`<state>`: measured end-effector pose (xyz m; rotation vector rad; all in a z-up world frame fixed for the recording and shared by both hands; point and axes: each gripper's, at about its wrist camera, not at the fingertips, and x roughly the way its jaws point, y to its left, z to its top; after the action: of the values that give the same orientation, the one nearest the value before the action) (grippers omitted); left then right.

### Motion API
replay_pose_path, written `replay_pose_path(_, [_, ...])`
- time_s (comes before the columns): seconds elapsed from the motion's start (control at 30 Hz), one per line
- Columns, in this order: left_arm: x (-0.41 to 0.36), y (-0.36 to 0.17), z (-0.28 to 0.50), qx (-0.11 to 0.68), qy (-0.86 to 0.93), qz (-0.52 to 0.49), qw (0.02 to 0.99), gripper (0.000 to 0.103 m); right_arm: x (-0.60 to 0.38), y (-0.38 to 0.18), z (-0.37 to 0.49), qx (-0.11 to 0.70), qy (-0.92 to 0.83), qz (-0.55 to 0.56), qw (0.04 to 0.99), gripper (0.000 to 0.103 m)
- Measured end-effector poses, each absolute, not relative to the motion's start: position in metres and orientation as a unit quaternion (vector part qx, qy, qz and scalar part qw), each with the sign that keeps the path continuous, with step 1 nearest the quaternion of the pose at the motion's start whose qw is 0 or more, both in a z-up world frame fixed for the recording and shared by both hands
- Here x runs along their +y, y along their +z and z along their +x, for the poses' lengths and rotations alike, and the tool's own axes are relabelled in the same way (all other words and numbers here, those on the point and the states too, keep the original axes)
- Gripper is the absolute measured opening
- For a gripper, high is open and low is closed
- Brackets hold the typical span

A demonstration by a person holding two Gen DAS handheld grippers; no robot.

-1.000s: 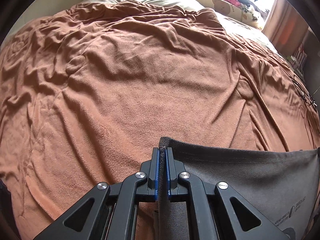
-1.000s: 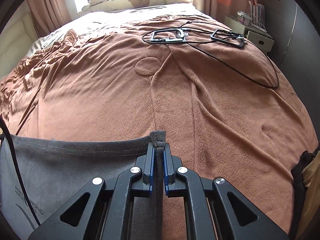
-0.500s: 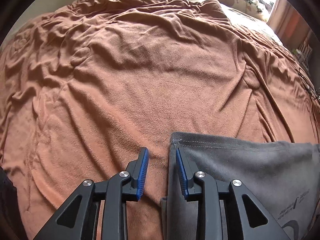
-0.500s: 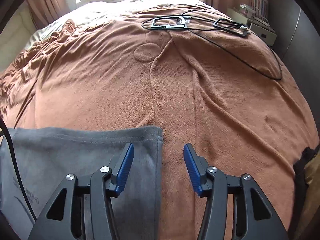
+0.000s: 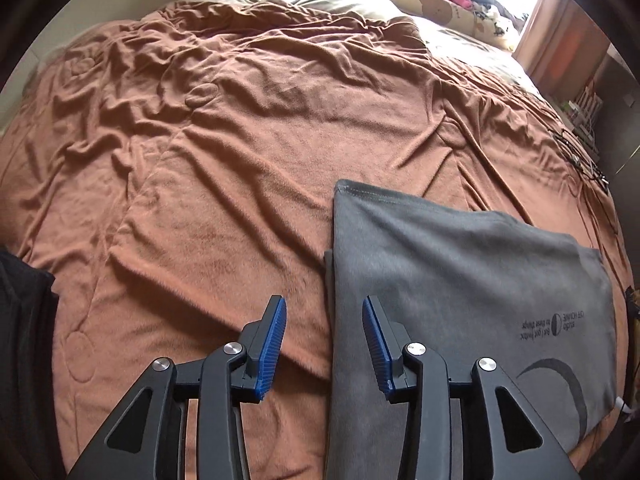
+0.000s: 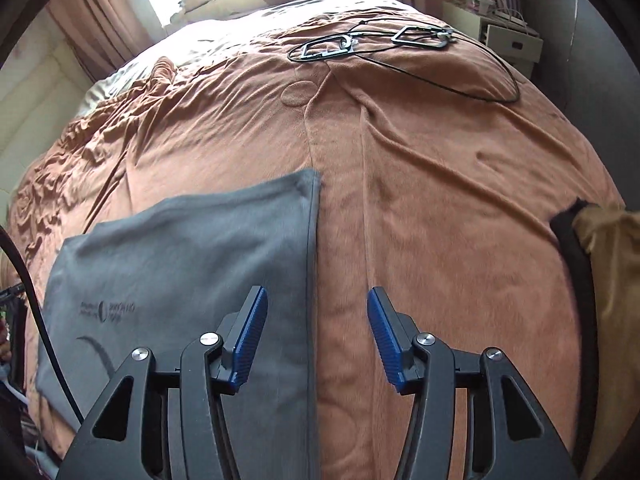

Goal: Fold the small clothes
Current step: 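Open both grippers and move them to the bundle's edge, then close both grippers on the edge of the folded bundle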

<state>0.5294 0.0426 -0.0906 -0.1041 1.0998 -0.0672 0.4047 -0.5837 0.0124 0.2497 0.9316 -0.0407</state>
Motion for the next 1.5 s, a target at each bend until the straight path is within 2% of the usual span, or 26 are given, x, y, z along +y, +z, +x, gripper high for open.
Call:
replay_pose_path(0.03, [0.042, -0.09, 0.522, 0.522, -0.033, -0.05, 0.851, 0.042, -0.586, 0.014, 0.396, 0.446, -0.019, 0.125, 0.886, 0.051])
replay_pose_path(0.07, [0.042, -0.089, 0.514, 0.522, -0.035, -0.052, 0.85, 0.042, -0.588, 0.016, 0.387, 0.441, -0.021, 0.13, 0.888, 0.058])
replay_pose_path(0.1, [0.042, -0.089, 0.507, 0.523, -0.036, -0.055, 0.85, 0.043, -0.59, 0.017, 0.378, 0.435, -0.021, 0.138, 0.889, 0.07])
replay_pose_path(0.13, [0.042, -0.089, 0.499, 0.523, -0.035, -0.057, 0.85, 0.046, -0.591, 0.018, 0.369, 0.432, -0.02, 0.146, 0.89, 0.074])
replay_pose_path(0.17, [0.042, -0.089, 0.491, 0.521, -0.034, -0.059, 0.851, 0.054, -0.592, 0.018, 0.361, 0.428, -0.018, 0.155, 0.89, 0.076])
replay_pose_path(0.27, [0.04, -0.089, 0.468, 0.515, -0.038, -0.067, 0.854, 0.067, -0.592, 0.019, 0.336, 0.42, -0.016, 0.168, 0.892, 0.079])
replay_pose_path(0.57, [0.047, -0.105, 0.406, 0.517, -0.023, -0.119, 0.848, 0.089, -0.596, -0.001, 0.275, 0.413, -0.001, 0.228, 0.882, 0.088])
replay_pose_path(0.77, [0.055, -0.119, 0.376, 0.515, -0.027, -0.184, 0.837, 0.089, -0.602, -0.021, 0.25, 0.409, 0.004, 0.273, 0.871, 0.103])
replay_pose_path(1.07, [0.063, -0.137, 0.341, 0.509, -0.036, -0.261, 0.819, 0.087, -0.603, -0.042, 0.221, 0.405, -0.012, 0.316, 0.858, 0.103])
replay_pose_path(1.1, [0.064, -0.138, 0.338, 0.508, -0.039, -0.27, 0.817, 0.085, -0.603, -0.042, 0.217, 0.401, -0.017, 0.315, 0.86, 0.103])
replay_pose_path(1.23, [0.062, -0.141, 0.328, 0.506, -0.057, -0.301, 0.806, 0.068, -0.599, -0.046, 0.202, 0.385, -0.005, 0.341, 0.858, 0.103])
replay_pose_path(1.33, [0.061, -0.143, 0.323, 0.502, -0.069, -0.324, 0.799, 0.064, -0.6, -0.054, 0.195, 0.38, 0.006, 0.369, 0.848, 0.095])
replay_pose_path(1.4, [0.061, -0.147, 0.321, 0.503, -0.075, -0.346, 0.788, 0.063, -0.603, -0.061, 0.193, 0.379, 0.013, 0.389, 0.84, 0.084])
replay_pose_path(1.5, [0.058, -0.154, 0.321, 0.507, -0.087, -0.366, 0.775, 0.057, -0.607, -0.07, 0.192, 0.374, 0.024, 0.413, 0.83, 0.074])
